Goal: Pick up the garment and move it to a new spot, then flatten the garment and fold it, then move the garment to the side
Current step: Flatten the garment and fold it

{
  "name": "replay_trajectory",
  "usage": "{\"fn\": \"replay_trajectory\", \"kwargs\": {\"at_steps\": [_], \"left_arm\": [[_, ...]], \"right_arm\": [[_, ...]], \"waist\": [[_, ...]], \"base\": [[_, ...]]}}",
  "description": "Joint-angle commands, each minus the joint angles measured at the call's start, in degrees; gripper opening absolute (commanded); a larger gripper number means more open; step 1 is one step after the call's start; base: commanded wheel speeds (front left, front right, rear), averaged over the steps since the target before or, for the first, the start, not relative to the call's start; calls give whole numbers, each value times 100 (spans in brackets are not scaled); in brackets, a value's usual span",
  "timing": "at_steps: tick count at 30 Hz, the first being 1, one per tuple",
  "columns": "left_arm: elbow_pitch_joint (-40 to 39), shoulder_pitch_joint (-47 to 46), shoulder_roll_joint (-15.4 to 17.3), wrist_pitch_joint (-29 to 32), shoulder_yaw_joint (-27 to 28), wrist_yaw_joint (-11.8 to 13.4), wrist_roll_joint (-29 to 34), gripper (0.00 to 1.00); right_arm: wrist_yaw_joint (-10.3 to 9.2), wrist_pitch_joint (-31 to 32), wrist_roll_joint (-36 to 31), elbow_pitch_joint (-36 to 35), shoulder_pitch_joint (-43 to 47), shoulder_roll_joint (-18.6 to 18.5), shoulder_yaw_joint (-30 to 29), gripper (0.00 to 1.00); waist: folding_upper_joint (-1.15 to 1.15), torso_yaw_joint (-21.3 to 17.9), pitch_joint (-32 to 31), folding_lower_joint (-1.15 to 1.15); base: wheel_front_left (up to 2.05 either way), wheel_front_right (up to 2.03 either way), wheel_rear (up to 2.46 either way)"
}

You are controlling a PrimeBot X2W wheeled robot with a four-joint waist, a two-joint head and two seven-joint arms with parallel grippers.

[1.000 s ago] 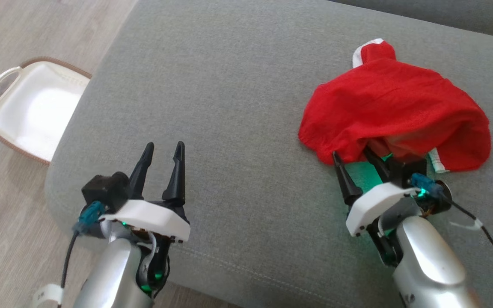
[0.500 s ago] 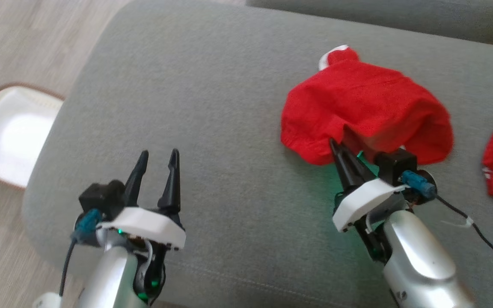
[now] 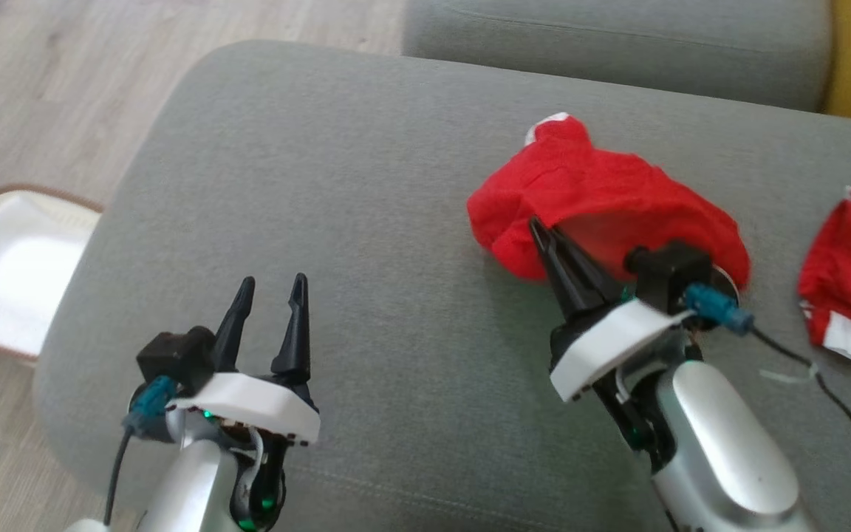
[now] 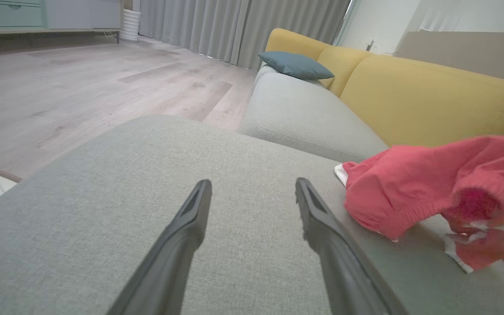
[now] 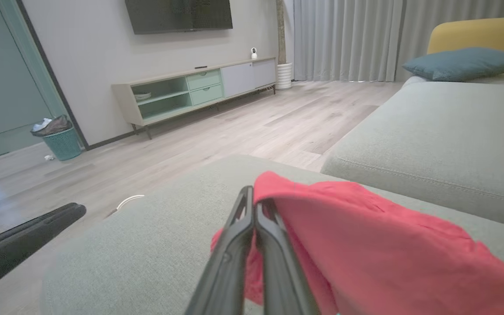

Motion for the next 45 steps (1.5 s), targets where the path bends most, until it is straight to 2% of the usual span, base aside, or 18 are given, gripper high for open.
{"fn": "replay_trajectory", "kwargs": {"at_steps": [1, 4, 8, 13, 14, 23, 24, 25, 30, 35, 45], "left_arm": [[-212, -149, 41, -70, 161, 27, -41, 100], [-207, -204, 41, -70, 75, 17, -94, 100], [-208, -304, 40, -70, -12, 40, -191, 100], [-203, -388, 40, -70, -124, 67, -326, 100], [-203, -388, 40, -70, -124, 67, -326, 100], [-243, -564, 40, -70, -280, 84, -452, 100], [-241, -597, 40, -70, -291, 81, -455, 100], [-239, -632, 40, -70, -298, 78, -457, 100], [-229, -769, 40, -70, -292, 66, -447, 100], [-221, -844, 40, -70, -222, 46, -377, 100], [-238, -800, 40, -70, 18, 12, -172, 100]], "right_arm": [[19, 120, -21, -269, -301, 33, 88, 0], [19, 419, -240, -280, -632, 33, 23, 0], [19, 762, -337, 128, -1225, 33, -153, 0], [19, 878, -744, 1088, -2066, -128, -429, 0], [19, 878, -744, 1088, -2066, -128, -429, 0], [19, 513, -1173, 3086, -3399, -694, -439, 0], [19, 454, -1207, 3288, -3516, -702, -396, 48], [19, 409, -1232, 3489, -3626, -698, -364, 100], [19, 260, -1342, 4345, -3995, -548, -119, 100], [19, 71, -1286, 4879, -4144, -396, 31, 100], [19, -622, -872, 5105, -3912, -313, 160, 100]], "waist": [[0, 136, 70, 0], [0, 360, 174, 0], [0, 639, 316, 0], [0, 912, 487, 0], [0, 912, 487, 0], [0, 1023, 908, 0], [0, 1003, 957, 0], [0, 976, 1002, 0], [0, 758, 1100, 0], [0, 436, 1036, 0], [0, -339, 739, 0]], "base": [[0, 0, 0], [0, 0, 0], [0, 0, 0], [0, 0, 0], [0, 0, 0], [0, 0, 0], [0, 0, 0], [0, 0, 0], [0, 0, 0], [0, 0, 0], [0, 0, 0]]}}
